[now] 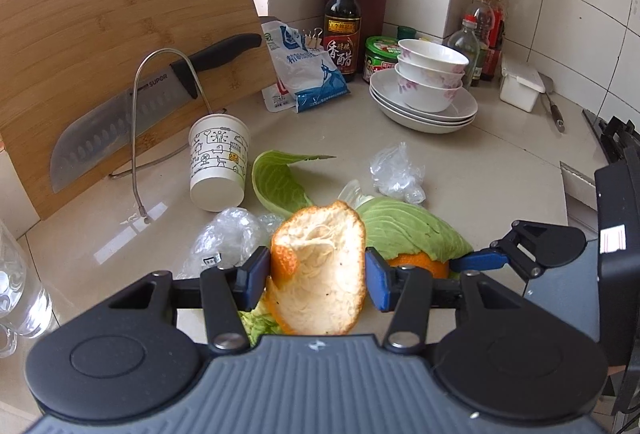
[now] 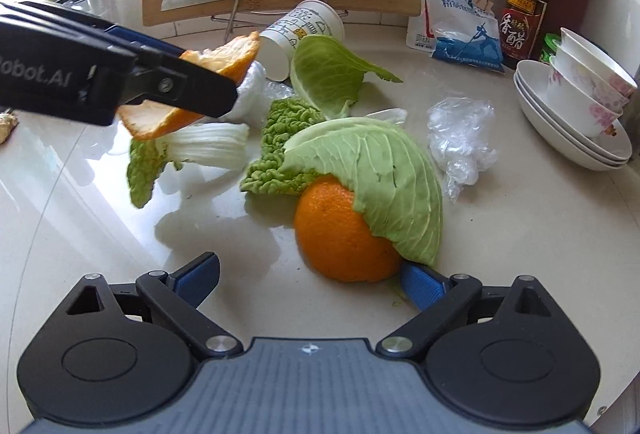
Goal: Collect trash
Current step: 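Lift the orange peel with the left tool while the right tool grasps the orange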
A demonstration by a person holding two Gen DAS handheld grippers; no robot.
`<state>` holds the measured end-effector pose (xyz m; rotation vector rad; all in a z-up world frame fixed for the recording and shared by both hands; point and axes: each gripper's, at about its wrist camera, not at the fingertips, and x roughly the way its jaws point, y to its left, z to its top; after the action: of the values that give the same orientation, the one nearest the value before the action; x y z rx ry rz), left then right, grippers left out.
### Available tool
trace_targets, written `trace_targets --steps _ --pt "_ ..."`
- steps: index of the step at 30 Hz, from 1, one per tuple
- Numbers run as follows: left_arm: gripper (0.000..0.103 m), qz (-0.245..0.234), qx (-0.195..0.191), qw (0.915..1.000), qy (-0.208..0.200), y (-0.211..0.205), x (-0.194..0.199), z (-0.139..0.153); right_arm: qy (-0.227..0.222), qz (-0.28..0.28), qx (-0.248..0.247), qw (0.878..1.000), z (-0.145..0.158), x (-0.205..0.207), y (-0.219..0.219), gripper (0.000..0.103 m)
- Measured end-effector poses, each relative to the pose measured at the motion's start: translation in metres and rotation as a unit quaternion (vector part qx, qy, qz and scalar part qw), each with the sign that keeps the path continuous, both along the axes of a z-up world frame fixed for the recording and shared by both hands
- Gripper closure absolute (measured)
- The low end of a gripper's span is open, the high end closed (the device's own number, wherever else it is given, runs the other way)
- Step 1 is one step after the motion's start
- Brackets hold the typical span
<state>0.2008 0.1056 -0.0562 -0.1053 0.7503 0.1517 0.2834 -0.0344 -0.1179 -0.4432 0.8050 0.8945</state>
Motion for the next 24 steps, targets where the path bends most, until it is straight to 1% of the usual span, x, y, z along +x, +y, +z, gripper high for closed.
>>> trace_targets --steps 1,2,4,9,12,16,24 --pt "0.053 -0.001 0.0 1.0 0.001 0.001 0.0 -0.001 -0.002 -0.008 -0.002 1.0 0.0 0.002 0.001 0.005" --pt "0.053 -0.001 0.0 1.0 0.001 0.002 0.0 -0.001 -0.004 -0.016 -0.004 1.0 -0.001 0.005 0.002 0.008" --pt "0.053 -0.003 -0.001 1.0 0.001 0.004 0.002 -0.002 -0.006 -0.026 -0.003 1.0 -0.001 0.007 0.004 0.009" --pt "0.053 -0.01 -0.002 0.9999 0.002 0.007 0.004 -0.005 -0.006 -0.056 -0.003 0.998 -0.001 0.017 0.006 0.017" --pt "0.053 -0.012 -0.002 0.9999 0.005 0.008 0.005 -0.006 -0.01 -0.071 -0.009 0.997 0.002 0.019 0.005 0.03" --pt "0.054 -0.016 0.0 0.9998 0.008 0.007 0.005 -0.005 -0.003 -0.057 -0.005 0.998 0.009 0.018 -0.003 0.039" --pt "0.054 -0.033 0.006 0.999 0.028 -0.002 -0.003 -0.004 0.01 -0.021 0.0 1.0 0.025 0.002 -0.022 0.04"
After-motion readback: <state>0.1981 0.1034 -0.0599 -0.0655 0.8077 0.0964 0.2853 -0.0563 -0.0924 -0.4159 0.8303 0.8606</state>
